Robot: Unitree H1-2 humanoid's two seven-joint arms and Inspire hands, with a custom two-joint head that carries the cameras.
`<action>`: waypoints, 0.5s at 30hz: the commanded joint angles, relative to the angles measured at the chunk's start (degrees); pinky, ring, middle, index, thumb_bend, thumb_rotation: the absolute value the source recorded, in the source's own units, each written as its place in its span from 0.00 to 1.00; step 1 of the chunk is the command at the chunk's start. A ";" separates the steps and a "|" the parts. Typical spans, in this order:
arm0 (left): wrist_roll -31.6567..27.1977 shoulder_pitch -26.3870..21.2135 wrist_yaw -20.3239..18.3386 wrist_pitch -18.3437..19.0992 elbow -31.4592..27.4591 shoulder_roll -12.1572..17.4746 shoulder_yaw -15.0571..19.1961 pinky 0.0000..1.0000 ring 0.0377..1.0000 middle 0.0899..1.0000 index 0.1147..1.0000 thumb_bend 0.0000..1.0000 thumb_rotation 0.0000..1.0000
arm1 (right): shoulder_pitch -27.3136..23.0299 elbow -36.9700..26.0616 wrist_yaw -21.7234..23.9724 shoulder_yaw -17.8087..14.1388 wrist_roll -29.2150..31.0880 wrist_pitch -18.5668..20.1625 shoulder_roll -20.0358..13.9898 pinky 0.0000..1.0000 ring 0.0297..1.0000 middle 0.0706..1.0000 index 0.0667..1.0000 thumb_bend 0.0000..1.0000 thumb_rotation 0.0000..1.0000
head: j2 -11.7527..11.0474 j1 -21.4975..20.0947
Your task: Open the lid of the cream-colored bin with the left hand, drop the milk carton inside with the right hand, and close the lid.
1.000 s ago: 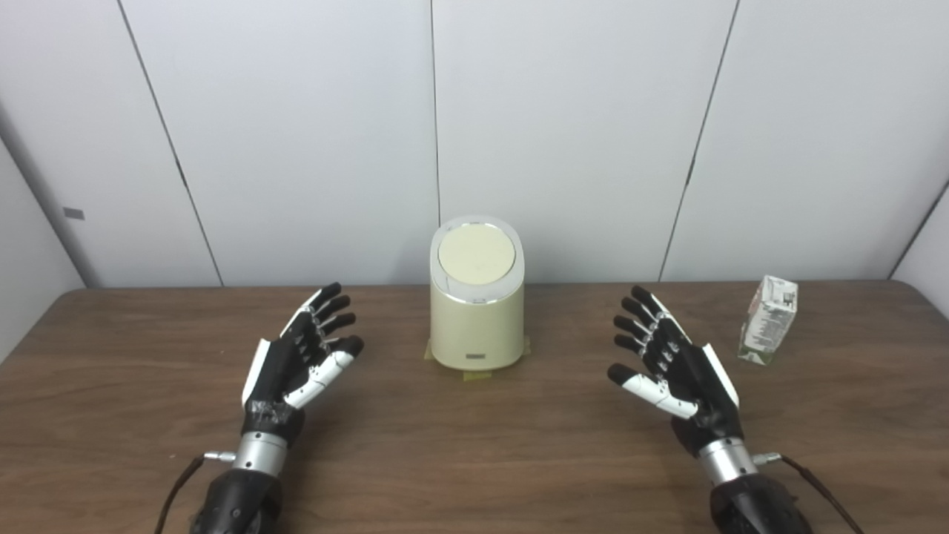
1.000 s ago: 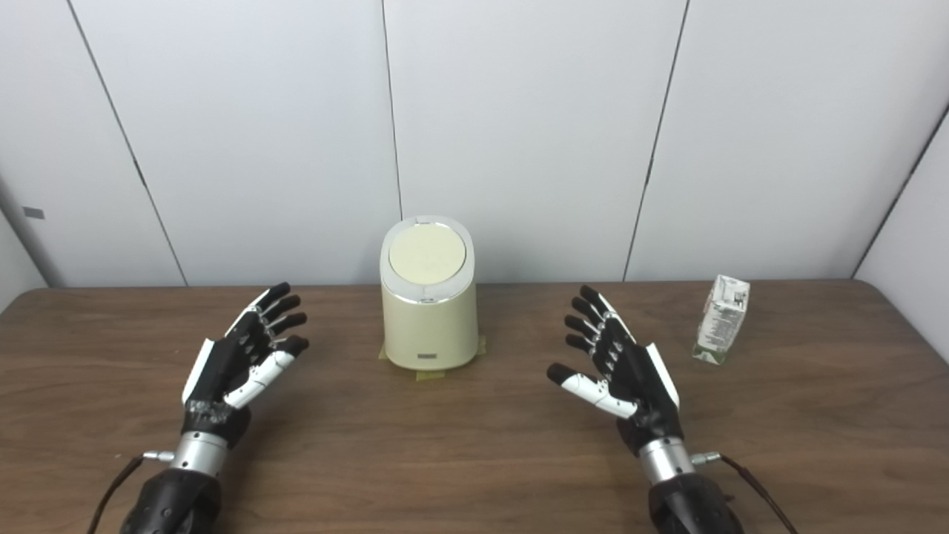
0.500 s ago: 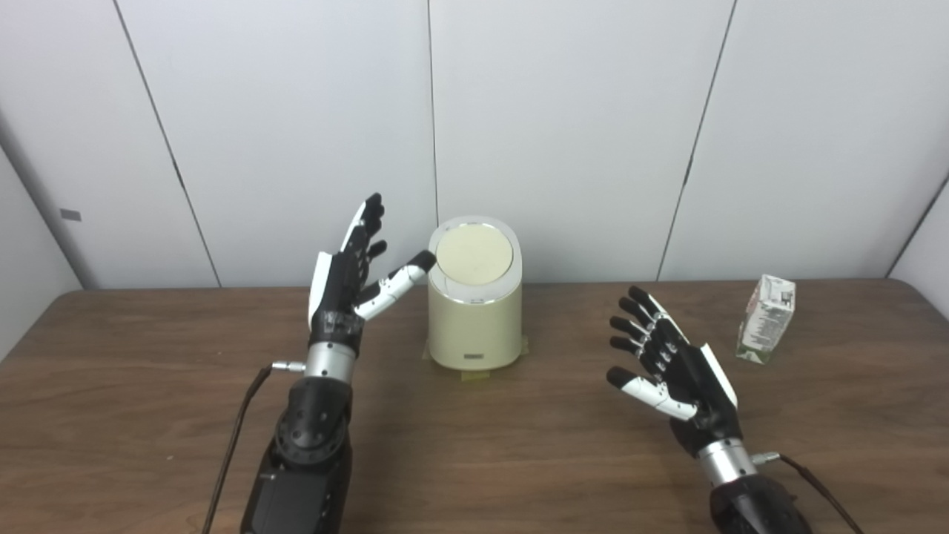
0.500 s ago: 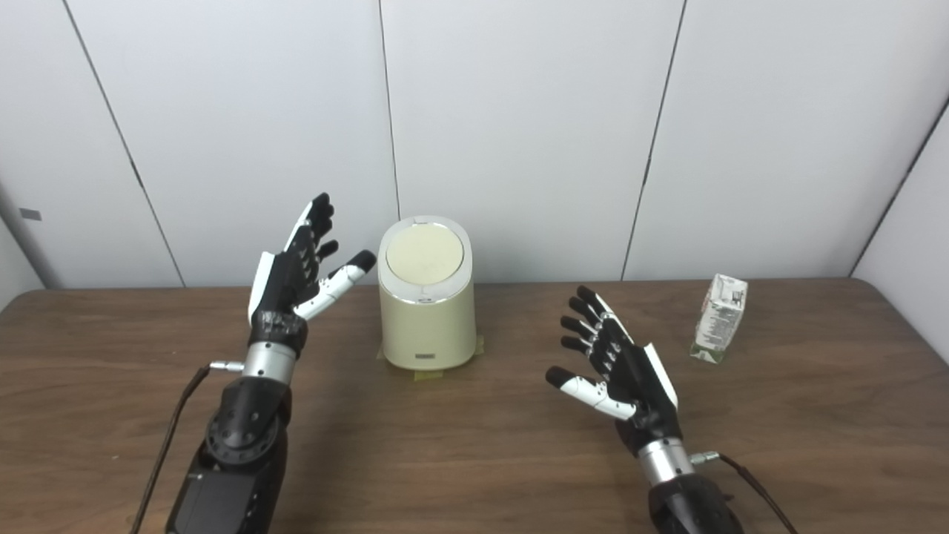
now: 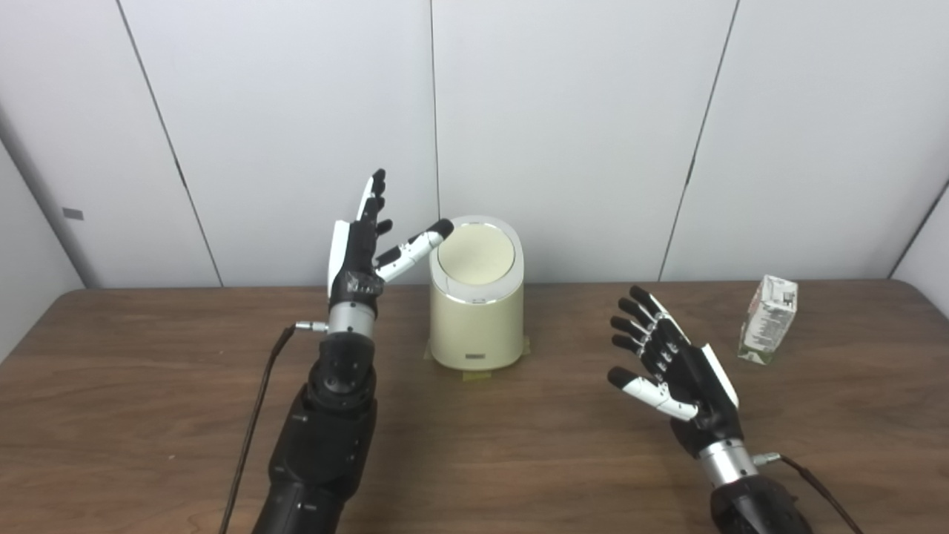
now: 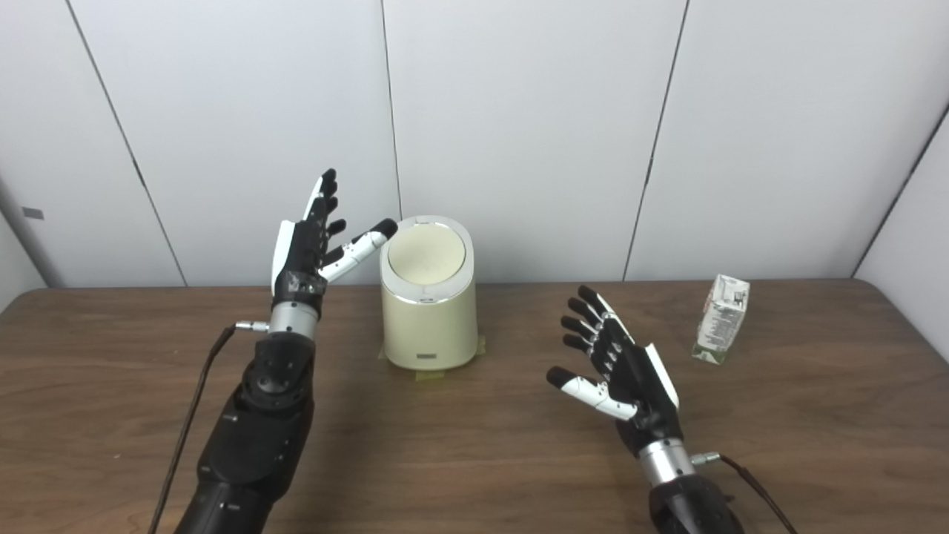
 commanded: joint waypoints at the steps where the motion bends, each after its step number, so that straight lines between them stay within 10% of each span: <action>1: 0.07 -3.14 -0.38 -0.36 -0.56 0.96 -0.15 0.92 0.99 1.00 1.00 0.91 0.28 | -1.26 -0.78 0.40 -0.39 1.46 -2.30 -0.31 0.81 0.85 0.90 0.92 0.72 0.37 | 0.08 -0.09; 15: 11.80 -3.82 -0.82 10.49 -4.74 4.21 -7.90 1.00 1.00 1.00 1.00 1.00 0.29 | -1.38 -0.70 -0.32 0.19 0.22 -2.38 -0.06 0.78 0.83 0.89 0.92 0.71 0.38 | 0.49 -0.28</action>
